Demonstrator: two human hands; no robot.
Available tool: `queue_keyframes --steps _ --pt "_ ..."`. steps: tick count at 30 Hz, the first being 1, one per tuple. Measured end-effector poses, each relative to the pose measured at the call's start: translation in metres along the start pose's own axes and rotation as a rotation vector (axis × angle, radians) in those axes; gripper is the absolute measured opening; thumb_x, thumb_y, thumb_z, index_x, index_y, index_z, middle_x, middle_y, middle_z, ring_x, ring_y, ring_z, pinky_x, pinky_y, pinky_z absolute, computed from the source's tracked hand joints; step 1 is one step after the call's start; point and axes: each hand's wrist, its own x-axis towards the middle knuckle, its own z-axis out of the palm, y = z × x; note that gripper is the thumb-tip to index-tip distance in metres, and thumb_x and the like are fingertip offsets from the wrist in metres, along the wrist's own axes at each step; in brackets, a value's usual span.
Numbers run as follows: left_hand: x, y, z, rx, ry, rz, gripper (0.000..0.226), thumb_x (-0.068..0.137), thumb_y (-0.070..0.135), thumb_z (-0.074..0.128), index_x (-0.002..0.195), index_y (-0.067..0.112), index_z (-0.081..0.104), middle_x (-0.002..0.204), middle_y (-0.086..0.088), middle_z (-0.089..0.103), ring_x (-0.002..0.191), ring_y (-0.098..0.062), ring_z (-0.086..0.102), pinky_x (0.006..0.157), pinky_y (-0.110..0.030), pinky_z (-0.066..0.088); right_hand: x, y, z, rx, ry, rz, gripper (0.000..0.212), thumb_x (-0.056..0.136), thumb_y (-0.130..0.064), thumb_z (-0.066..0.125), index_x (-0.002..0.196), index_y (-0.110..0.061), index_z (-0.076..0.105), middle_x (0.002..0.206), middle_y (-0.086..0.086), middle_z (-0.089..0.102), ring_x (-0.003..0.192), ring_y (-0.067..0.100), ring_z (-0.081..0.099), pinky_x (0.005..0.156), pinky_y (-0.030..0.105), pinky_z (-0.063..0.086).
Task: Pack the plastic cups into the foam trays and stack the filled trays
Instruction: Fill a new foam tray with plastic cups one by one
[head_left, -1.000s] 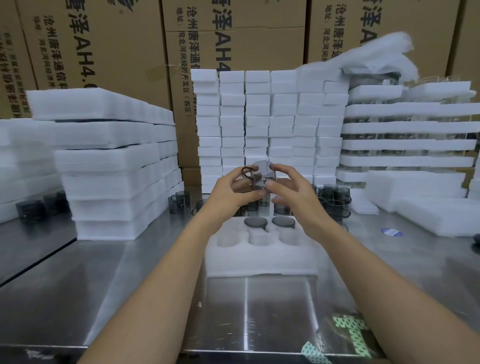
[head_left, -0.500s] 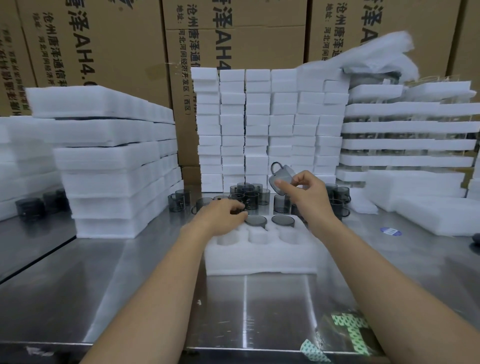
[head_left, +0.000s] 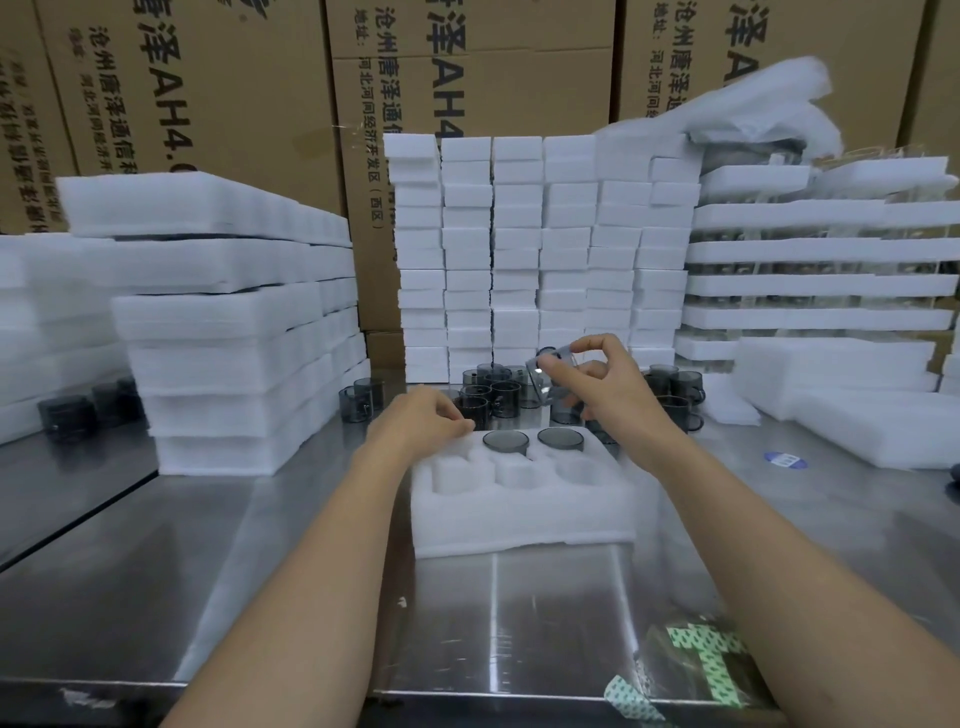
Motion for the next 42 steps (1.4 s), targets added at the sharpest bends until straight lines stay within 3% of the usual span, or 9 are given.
queue_keyframes --steps 7,13,19,24,29,33,36,39,42 --pt "0.004 -0.012 -0.003 -0.072 0.027 -0.054 0.013 0.094 0.037 0.079 0.082 0.033 0.080 0.094 0.011 0.077 0.098 -0.014 0.070 0.096 -0.047 0.060 0.004 -0.001 -0.023 -0.268 -0.401 0.091 0.053 0.075 -0.078 0.077 0.071 -0.026 0.065 0.067 -0.003 0.043 0.063 0.019 0.037 0.063 0.035 0.028" --pt "0.009 -0.016 0.001 -0.103 -0.028 0.004 0.018 0.098 0.030 0.074 0.081 0.034 0.079 0.095 0.018 0.073 0.092 -0.006 0.068 0.074 -0.028 0.054 -0.001 0.001 -0.027 -0.346 -0.518 0.120 0.038 0.080 -0.054 0.083 0.091 -0.020 0.073 0.085 -0.008 0.068 0.073 0.015 0.050 0.066 0.031 0.035" --pt "0.012 -0.020 0.002 -0.136 -0.031 0.002 0.014 0.098 0.032 0.072 0.087 0.032 0.081 0.097 0.021 0.071 0.091 -0.004 0.067 0.068 -0.022 0.048 -0.002 0.000 -0.032 -0.405 -0.619 0.140 0.052 0.059 -0.045 0.094 0.099 -0.024 0.070 0.095 -0.006 0.065 0.085 0.014 0.053 0.069 0.031 0.036" --pt "0.012 -0.019 0.004 -0.127 -0.034 0.010 0.015 0.100 0.033 0.070 0.088 0.034 0.079 0.099 0.021 0.070 0.093 -0.002 0.065 0.067 -0.021 0.046 -0.002 0.000 -0.031 -0.401 -0.594 0.130 0.051 0.070 -0.068 0.083 0.095 -0.025 0.074 0.091 -0.009 0.069 0.082 0.014 0.053 0.074 0.034 0.038" --pt "0.013 -0.018 0.005 -0.077 -0.024 0.029 0.019 0.101 0.032 0.067 0.086 0.035 0.078 0.097 0.022 0.069 0.092 -0.003 0.065 0.069 -0.023 0.048 -0.003 -0.002 -0.017 -0.328 -0.324 0.036 0.059 0.094 -0.078 0.052 0.096 -0.023 0.076 0.084 -0.020 0.069 0.079 0.009 0.059 0.073 0.026 0.042" --pt "0.013 -0.018 0.007 -0.063 -0.015 0.039 0.020 0.102 0.033 0.066 0.085 0.038 0.076 0.094 0.022 0.067 0.090 -0.002 0.064 0.069 -0.024 0.046 -0.007 0.001 0.013 -0.543 -0.387 -0.158 0.070 0.089 -0.084 0.045 0.129 -0.031 0.069 0.130 -0.011 0.068 0.117 0.005 0.060 0.096 0.030 0.044" --pt "0.013 -0.016 0.008 -0.066 -0.022 0.040 0.020 0.104 0.034 0.064 0.089 0.036 0.077 0.094 0.023 0.066 0.087 -0.001 0.061 0.067 -0.022 0.044 -0.007 0.011 0.021 -0.909 -0.574 -0.049 0.077 0.094 -0.079 0.050 0.160 -0.041 0.039 0.169 -0.008 0.035 0.157 0.019 0.027 0.125 0.044 0.025" --pt "0.012 -0.014 0.009 -0.056 -0.076 0.038 0.026 0.107 0.031 0.058 0.093 0.034 0.080 0.097 0.024 0.067 0.094 -0.007 0.066 0.071 -0.022 0.050 -0.008 0.018 0.020 -1.022 -0.604 0.066 0.088 0.090 -0.086 0.044 0.165 -0.046 0.022 0.177 -0.009 0.011 0.164 0.019 0.000 0.131 0.051 0.004" --pt "0.009 -0.013 0.008 -0.047 -0.081 0.037 0.029 0.107 0.030 0.055 0.092 0.035 0.079 0.098 0.020 0.070 0.097 -0.013 0.069 0.076 -0.027 0.053 -0.010 0.009 0.018 -0.848 -0.481 -0.053 0.084 0.089 -0.089 0.041 0.162 -0.050 0.029 0.176 -0.008 0.014 0.163 0.014 0.003 0.129 0.046 0.006"
